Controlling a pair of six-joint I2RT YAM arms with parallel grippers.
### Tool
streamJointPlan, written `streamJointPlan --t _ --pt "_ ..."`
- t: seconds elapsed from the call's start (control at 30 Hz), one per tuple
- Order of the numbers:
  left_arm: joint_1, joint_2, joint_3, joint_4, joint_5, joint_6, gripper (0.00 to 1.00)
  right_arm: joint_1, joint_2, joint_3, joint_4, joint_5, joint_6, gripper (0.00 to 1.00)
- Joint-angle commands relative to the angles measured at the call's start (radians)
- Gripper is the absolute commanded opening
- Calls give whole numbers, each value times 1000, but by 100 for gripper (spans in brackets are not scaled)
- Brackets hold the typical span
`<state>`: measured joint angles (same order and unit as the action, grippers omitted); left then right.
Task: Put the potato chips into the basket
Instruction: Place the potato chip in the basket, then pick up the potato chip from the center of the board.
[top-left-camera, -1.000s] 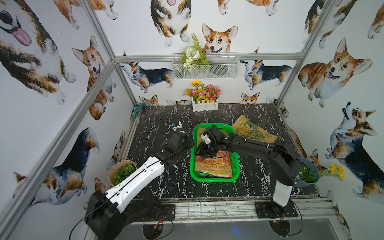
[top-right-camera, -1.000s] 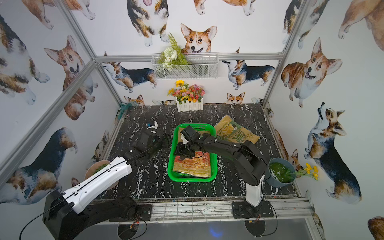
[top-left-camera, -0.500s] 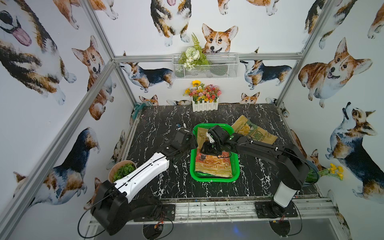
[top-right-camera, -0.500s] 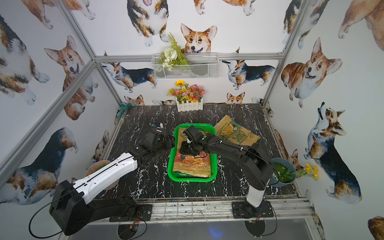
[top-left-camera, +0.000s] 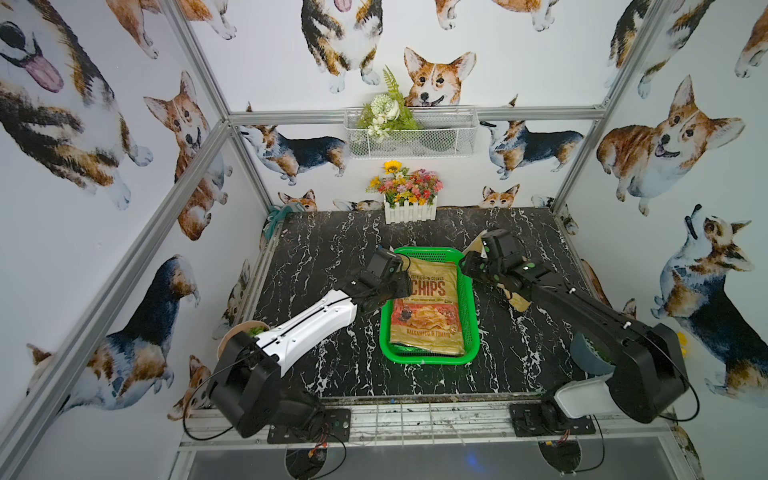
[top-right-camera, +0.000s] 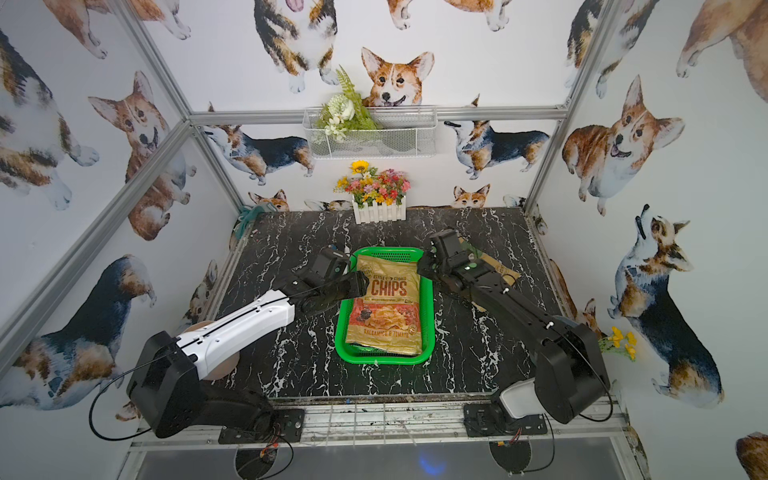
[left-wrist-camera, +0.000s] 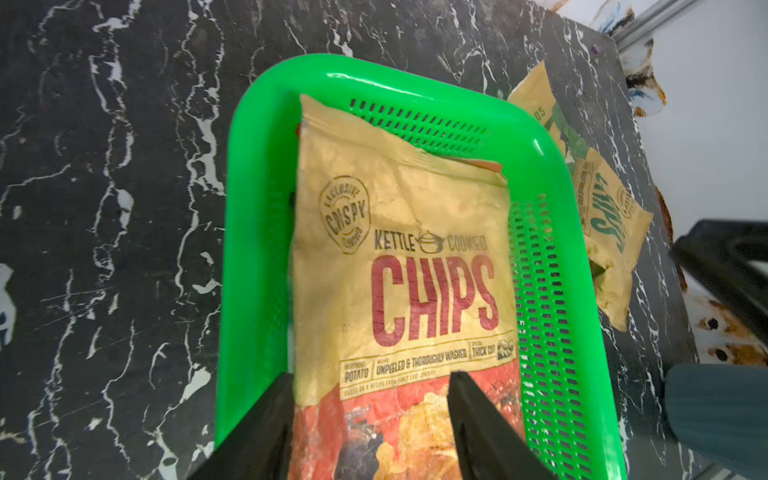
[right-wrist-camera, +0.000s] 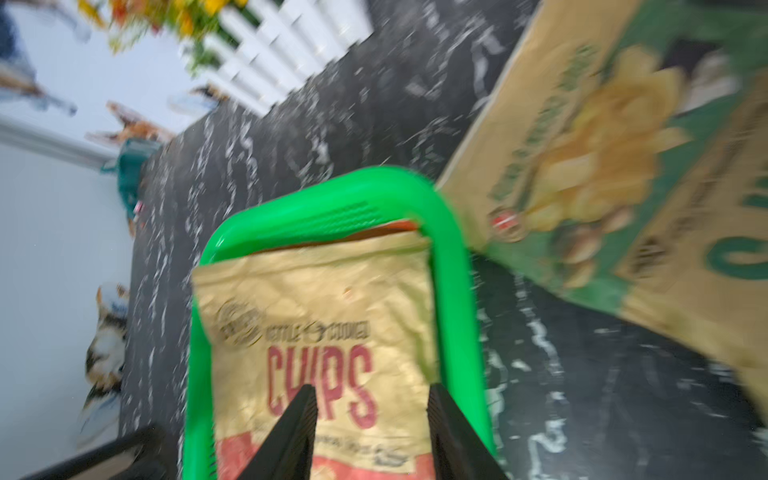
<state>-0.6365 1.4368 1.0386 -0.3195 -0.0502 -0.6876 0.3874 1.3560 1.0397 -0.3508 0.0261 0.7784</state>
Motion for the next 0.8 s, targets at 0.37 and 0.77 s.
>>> streamJointPlan --t 0.37,0.77 --pt "-96 122 136 -26 -14 40 63 -296 -230 -340 62 105 207 50" --pt "-103 147 161 -29 -34 49 63 -326 -230 -455 92 71 244 52"
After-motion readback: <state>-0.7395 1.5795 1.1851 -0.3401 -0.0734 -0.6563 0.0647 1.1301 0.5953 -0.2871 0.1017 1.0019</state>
